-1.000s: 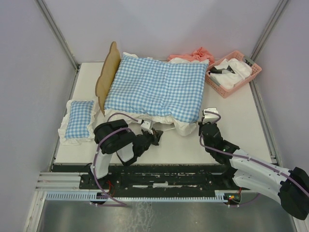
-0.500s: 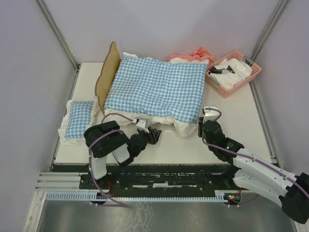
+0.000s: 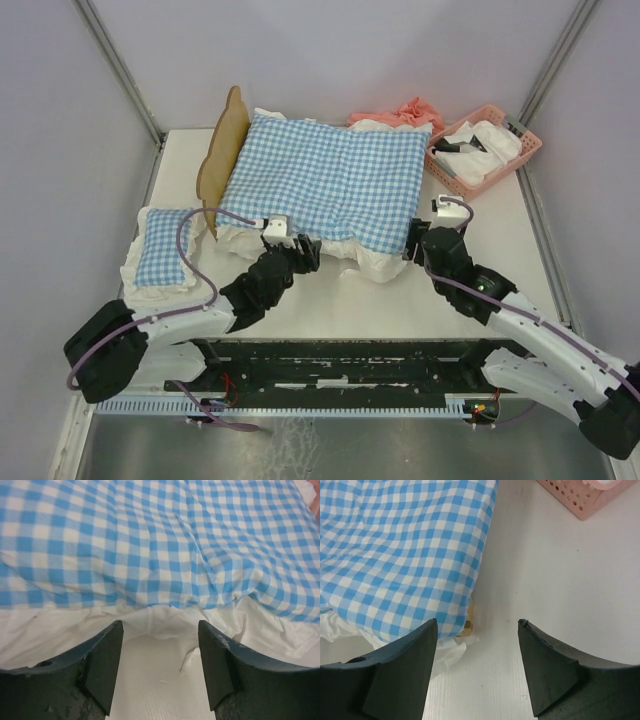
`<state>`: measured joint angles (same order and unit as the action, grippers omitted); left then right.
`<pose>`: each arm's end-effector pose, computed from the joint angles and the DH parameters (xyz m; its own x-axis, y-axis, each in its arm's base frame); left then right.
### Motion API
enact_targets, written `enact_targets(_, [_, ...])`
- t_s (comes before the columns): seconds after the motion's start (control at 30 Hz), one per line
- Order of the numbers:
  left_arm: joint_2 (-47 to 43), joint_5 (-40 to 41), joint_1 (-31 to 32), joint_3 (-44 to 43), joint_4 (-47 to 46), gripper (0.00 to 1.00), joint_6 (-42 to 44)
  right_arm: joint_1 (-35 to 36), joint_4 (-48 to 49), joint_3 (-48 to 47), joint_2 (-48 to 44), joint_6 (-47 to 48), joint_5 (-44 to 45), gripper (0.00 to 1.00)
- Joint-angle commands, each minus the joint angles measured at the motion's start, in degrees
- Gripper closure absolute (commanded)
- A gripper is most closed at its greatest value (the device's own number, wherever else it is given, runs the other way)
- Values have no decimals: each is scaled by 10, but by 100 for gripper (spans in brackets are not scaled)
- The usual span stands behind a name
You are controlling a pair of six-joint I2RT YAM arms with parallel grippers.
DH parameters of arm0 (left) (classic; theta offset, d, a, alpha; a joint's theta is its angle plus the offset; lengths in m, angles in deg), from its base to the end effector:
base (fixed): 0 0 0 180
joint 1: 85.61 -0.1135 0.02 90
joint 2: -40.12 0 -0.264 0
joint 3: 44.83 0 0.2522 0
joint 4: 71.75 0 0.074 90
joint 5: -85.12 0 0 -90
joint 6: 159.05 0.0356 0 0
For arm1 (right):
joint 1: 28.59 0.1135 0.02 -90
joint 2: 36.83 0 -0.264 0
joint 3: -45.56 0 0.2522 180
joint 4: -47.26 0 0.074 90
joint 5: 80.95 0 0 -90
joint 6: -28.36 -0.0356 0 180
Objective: Set up the pet bed
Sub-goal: Tie the ropes to the bed frame.
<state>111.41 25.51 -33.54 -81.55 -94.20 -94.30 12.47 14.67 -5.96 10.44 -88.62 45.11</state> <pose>0.1650 -0.1825 0.1985 -0.2773 -0.2428 -0.9296 0.2853 0.9031 -0.3210 0.1516 0.1043 0.2773 -0.3827 0.1531 -0.9111 0.0373 0.9879 0.1503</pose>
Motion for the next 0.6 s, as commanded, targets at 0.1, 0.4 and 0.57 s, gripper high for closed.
enact_targets(0.1, [-102, 29, -61, -109, 249, 29, 62, -48, 21, -79, 91, 12, -2, 26])
enact_targets(0.4, [-93, -80, -82, -147, 281, 34, 79, -75, 37, -69, 109, -68, -200, 33])
enact_targets(0.57, [-50, -141, -82, -142, 245, 34, 52, -75, 95, -15, 112, -113, -236, 33])
